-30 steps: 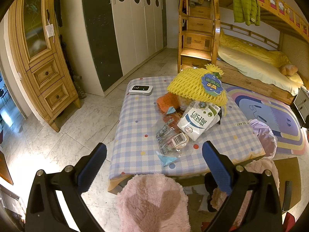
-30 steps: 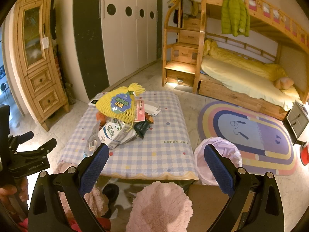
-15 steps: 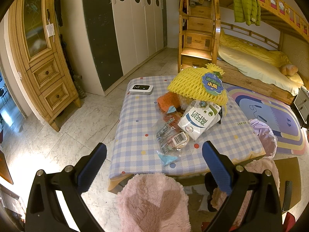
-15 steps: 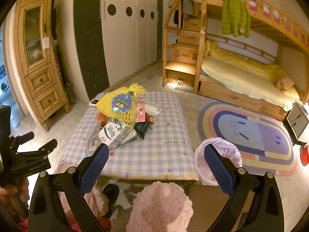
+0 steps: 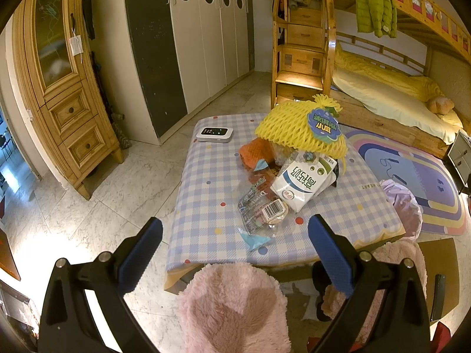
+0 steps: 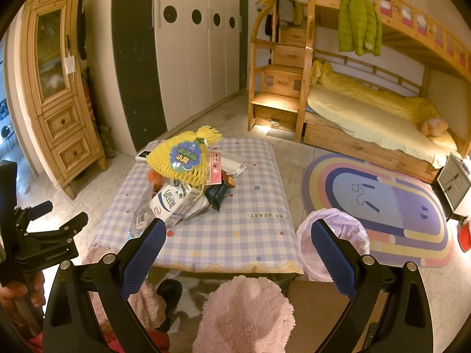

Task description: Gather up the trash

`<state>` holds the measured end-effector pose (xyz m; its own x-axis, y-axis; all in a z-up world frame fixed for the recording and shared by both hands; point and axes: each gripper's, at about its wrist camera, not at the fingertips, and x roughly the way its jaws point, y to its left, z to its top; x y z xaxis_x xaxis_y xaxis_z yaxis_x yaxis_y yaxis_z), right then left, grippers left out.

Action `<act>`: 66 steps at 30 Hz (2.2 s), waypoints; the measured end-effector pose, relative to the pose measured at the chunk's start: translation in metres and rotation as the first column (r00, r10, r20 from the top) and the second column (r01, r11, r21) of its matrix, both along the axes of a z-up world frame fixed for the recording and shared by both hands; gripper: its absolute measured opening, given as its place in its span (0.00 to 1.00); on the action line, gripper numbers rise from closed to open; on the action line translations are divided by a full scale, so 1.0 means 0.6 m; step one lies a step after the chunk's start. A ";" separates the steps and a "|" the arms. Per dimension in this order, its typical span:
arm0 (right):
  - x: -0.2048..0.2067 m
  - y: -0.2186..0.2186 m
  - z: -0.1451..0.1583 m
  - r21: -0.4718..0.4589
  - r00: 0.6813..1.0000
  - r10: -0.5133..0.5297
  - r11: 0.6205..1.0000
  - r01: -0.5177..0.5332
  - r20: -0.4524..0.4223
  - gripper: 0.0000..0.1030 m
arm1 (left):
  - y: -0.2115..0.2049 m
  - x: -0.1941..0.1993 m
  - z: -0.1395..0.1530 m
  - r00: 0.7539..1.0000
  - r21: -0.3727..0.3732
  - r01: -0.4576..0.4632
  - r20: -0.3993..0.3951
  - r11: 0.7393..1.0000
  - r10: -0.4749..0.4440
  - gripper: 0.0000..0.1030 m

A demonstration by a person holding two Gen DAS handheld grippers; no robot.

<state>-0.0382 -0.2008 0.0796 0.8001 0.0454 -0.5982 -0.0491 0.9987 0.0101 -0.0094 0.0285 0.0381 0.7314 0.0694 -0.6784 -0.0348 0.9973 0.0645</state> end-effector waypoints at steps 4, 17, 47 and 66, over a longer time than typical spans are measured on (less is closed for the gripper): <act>0.000 0.000 0.000 0.000 1.000 0.000 1.000 0.000 0.001 0.95 | 0.000 0.001 0.000 1.000 0.000 0.000 0.000 1.000 0.000 0.93; 0.002 0.001 -0.001 0.001 1.000 0.001 1.000 -0.001 0.000 0.95 | 0.000 0.001 0.001 1.000 0.000 0.001 -0.002 1.000 -0.001 0.93; 0.190 0.100 -0.072 -0.186 0.979 0.168 0.972 -0.145 0.114 0.94 | 0.094 0.092 -0.056 0.995 0.058 -0.100 -0.020 0.993 0.101 0.93; 0.354 0.154 -0.154 -0.086 0.949 0.294 0.949 -0.305 -0.115 0.82 | 0.090 0.185 -0.078 0.995 -0.038 -0.050 -0.083 0.998 0.047 0.93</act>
<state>0.1745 -0.1084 -0.0125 0.6954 0.2087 -0.6877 -0.3500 0.9341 -0.0705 0.1014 0.0822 -0.0087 0.6696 0.0755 -0.7389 -0.0797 0.9964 0.0295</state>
